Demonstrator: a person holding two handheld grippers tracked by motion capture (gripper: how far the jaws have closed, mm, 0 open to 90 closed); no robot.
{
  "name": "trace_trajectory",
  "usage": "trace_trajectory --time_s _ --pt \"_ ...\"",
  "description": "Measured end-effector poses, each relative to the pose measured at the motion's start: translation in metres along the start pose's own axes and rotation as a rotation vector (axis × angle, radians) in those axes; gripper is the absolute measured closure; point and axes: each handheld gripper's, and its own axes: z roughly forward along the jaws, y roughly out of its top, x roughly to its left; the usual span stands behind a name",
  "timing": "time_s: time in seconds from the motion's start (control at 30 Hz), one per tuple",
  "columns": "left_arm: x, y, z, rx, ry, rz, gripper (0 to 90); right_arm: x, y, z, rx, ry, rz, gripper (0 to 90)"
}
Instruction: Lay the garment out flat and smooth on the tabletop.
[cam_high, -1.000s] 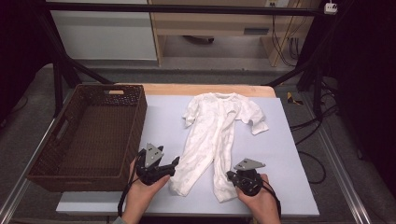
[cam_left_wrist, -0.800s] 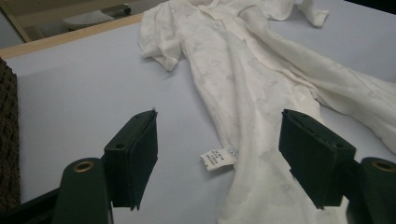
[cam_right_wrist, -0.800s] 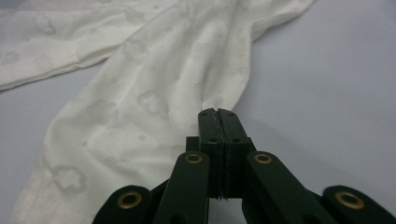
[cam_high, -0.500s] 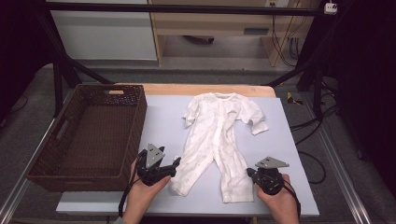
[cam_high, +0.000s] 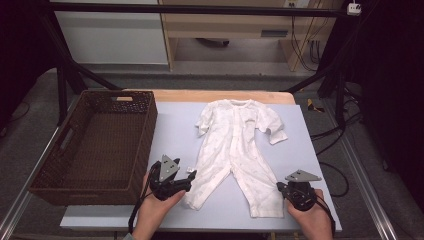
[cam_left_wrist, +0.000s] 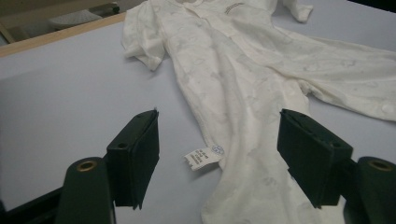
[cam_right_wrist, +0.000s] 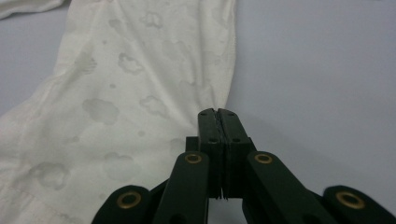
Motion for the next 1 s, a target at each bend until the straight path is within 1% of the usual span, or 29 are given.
trace_trajectory --time_s 0.07,0.13,0.23,0.27,0.33,0.4,0.43,0.5,0.57,0.67,0.77,0.83,0.97,1.0 --pt "-0.004 0.001 0.000 0.000 -0.014 0.006 30.0 -0.001 0.000 0.000 -0.014 -0.002 0.007 87.0" --pt "-0.008 0.003 0.000 -0.001 -0.032 0.012 30.8 0.000 0.002 -0.004 -0.048 -0.011 0.025 80.6" --pt "-0.018 0.004 0.001 0.002 -0.067 0.024 32.3 0.004 0.005 -0.010 -0.117 0.007 0.030 71.6" --pt "-0.021 0.005 0.002 0.005 -0.081 0.027 33.4 0.007 0.006 -0.010 -0.135 0.018 0.034 69.9" --pt "-0.028 0.005 0.003 0.017 -0.112 0.043 35.7 0.011 0.007 -0.011 -0.152 0.042 0.041 65.4" --pt "-0.035 0.003 0.007 0.036 -0.145 0.052 38.9 0.017 0.009 -0.008 -0.161 0.050 0.029 59.0" --pt "-0.038 0.002 0.008 0.046 -0.155 0.060 41.0 0.019 0.010 -0.008 -0.161 0.058 0.026 55.9" --pt "-0.044 -0.001 0.012 0.072 -0.179 0.073 44.1 0.024 0.012 -0.006 -0.174 0.074 0.028 49.4" --pt "-0.048 -0.004 0.016 0.105 -0.199 0.083 46.2 0.029 0.013 -0.004 -0.178 0.084 0.019 45.5" --pt "-0.052 -0.010 0.022 0.151 -0.212 0.087 47.3 0.036 0.015 -0.001 -0.175 0.099 -0.002 43.1" --pt "-0.052 -0.015 0.028 0.201 -0.245 0.080 47.2 0.043 0.017 0.002 -0.163 0.112 -0.025 42.2" --pt "-0.051 -0.018 0.031 0.215 -0.240 0.084 47.3 0.046 0.017 0.003 -0.154 0.111 -0.042 42.2" --pt "-0.050 -0.022 0.035 0.239 -0.236 0.083 48.1 0.047 0.018 0.004 -0.156 0.115 -0.047 42.3" --pt "-0.050 -0.024 0.036 0.242 -0.236 0.090 48.2 0.047 0.018 0.004 -0.159 0.112 -0.046 42.4"
